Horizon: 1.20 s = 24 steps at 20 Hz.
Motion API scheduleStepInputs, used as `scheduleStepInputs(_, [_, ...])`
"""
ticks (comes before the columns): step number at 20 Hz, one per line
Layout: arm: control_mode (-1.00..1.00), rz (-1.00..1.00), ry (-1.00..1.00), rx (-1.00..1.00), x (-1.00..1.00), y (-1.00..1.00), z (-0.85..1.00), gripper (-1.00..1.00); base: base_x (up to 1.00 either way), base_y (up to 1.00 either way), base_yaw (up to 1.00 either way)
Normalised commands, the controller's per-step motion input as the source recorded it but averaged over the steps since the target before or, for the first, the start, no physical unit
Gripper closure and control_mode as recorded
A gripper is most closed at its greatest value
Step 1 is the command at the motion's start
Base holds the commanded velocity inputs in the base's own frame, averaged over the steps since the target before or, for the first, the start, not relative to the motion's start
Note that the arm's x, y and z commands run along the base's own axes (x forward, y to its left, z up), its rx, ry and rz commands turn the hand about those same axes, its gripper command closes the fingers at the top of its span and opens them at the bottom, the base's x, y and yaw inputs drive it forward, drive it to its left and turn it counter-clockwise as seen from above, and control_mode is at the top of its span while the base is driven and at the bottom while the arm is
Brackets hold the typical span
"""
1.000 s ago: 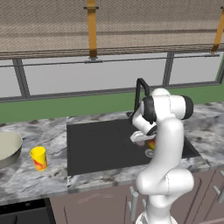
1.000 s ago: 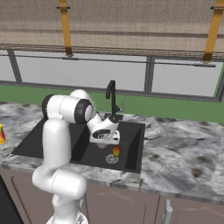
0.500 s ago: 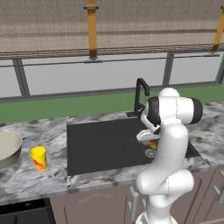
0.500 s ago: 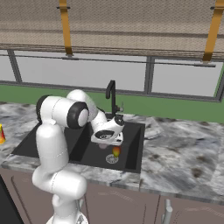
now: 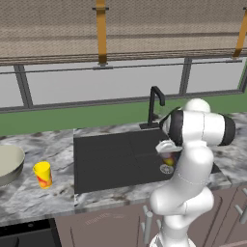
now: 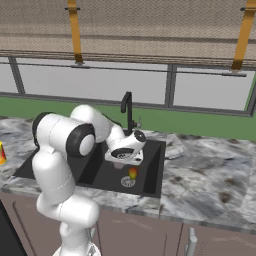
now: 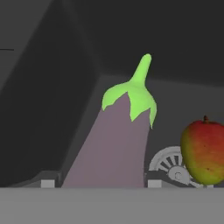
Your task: Remove the mango and eggplant from the sink. Then move the bowl and cup from the counter to the sink for washing.
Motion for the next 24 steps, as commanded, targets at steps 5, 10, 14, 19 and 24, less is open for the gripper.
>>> scheduleStepInputs(5, [-1.00, 0.00, -0.02, 0.03, -0.31, -0.09, 0.35, 1.00, 0.00, 0.00, 0.00])
scheduleStepInputs(10, [-1.00, 0.00, 0.00, 0.00, -0.28, -0.04, 0.41, 1.00, 0.00, 0.00, 0.00])
scheduleStepInputs(14, [-1.00, 0.00, 0.00, 0.00, -0.22, -0.10, 0.45, 1.00, 0.00, 0.00, 0.00])
scheduleStepInputs(19, [-1.00, 0.00, 0.00, 0.00, -0.19, -0.12, 0.46, 1.00, 0.00, 0.00, 0.00])
scheduleStepInputs(24, [-1.00, 0.00, 0.00, 0.00, -0.23, -0.14, 0.44, 1.00, 0.00, 0.00, 0.00])
